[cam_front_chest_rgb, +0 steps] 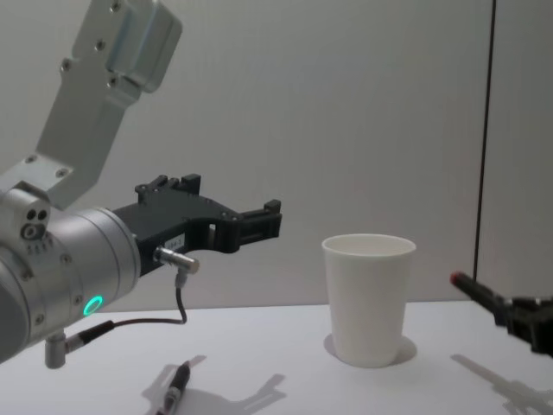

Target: Place the pen into the pen holder.

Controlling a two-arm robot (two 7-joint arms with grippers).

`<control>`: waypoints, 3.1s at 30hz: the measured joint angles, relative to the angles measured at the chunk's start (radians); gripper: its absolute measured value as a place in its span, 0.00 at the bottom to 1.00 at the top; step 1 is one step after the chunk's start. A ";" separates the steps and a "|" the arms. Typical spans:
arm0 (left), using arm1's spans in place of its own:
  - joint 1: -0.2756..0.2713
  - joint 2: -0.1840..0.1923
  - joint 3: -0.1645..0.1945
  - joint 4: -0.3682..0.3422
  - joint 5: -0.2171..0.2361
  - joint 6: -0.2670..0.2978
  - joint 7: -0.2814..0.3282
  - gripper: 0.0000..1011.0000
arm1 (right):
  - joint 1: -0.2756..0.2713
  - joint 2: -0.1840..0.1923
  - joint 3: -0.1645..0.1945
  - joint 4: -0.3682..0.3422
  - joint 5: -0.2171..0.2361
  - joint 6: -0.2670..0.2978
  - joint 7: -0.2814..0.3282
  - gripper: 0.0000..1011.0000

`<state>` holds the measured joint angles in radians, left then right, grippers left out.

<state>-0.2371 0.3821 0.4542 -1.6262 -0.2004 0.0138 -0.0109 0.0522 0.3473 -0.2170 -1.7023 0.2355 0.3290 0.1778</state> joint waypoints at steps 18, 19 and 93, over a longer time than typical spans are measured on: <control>0.000 0.000 0.000 0.000 0.000 0.000 0.000 0.99 | 0.023 -0.012 0.007 -0.007 -0.006 -0.262 0.036 0.17; 0.000 0.000 0.000 0.000 0.000 0.000 0.000 0.99 | 0.027 -0.013 0.007 -0.005 -0.007 -0.269 0.037 0.17; 0.000 0.000 0.000 0.000 0.000 0.000 0.000 0.99 | 0.501 -0.273 -0.092 0.734 -0.161 -0.831 0.225 0.17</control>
<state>-0.2371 0.3821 0.4543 -1.6262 -0.2004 0.0139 -0.0110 0.5533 0.0746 -0.3085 -0.9681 0.0747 -0.5021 0.4028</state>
